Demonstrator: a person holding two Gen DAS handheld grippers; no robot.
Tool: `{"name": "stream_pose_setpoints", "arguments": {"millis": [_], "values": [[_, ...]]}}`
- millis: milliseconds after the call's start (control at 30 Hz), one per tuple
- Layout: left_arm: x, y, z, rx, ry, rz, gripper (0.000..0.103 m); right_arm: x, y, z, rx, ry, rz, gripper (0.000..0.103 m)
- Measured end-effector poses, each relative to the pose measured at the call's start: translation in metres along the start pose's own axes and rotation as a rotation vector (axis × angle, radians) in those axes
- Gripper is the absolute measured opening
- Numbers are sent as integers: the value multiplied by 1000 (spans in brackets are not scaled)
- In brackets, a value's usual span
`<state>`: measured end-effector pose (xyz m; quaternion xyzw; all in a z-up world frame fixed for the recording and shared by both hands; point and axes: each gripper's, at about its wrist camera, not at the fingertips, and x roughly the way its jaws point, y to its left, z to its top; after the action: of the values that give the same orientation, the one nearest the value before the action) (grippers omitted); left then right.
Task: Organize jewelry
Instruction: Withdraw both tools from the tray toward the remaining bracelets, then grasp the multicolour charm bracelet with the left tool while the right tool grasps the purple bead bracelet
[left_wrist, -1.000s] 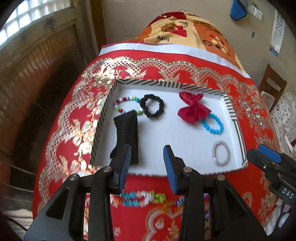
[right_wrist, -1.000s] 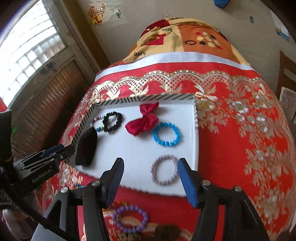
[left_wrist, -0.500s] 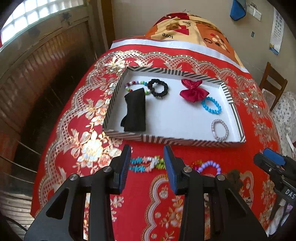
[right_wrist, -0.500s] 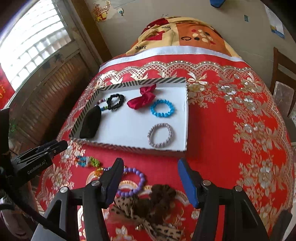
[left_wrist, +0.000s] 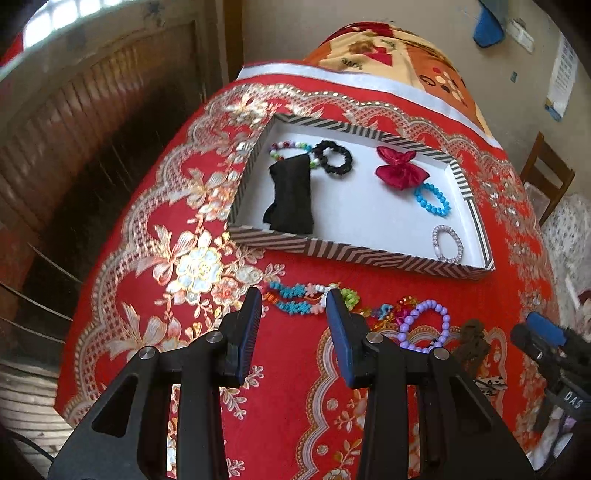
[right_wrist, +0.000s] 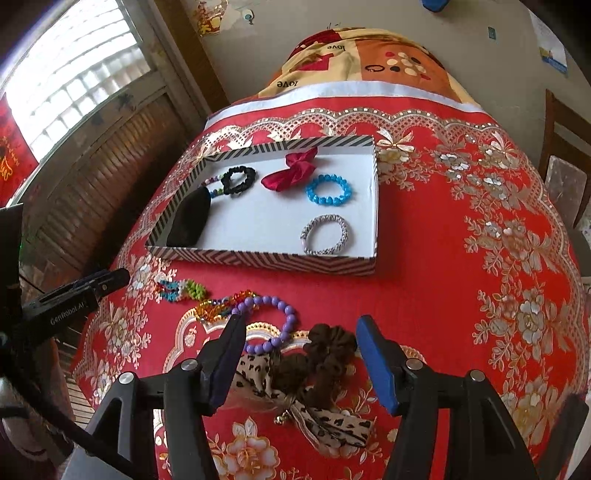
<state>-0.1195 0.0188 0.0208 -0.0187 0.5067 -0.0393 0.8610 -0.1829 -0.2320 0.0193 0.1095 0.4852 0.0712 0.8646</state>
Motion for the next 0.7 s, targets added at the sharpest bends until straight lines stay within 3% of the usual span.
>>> {"name": "stream_pose_setpoints", "arguments": {"millis": [233, 433, 700], "values": [[21, 40, 0, -109, 95, -56, 36, 9, -4, -4, -8, 25, 10, 60], [43, 59, -2, -177, 166, -100, 47, 28, -3, -2, -23, 52, 20, 60], [71, 43, 2, -129, 220, -95, 50, 59, 5, 5, -58, 93, 52, 60]]}}
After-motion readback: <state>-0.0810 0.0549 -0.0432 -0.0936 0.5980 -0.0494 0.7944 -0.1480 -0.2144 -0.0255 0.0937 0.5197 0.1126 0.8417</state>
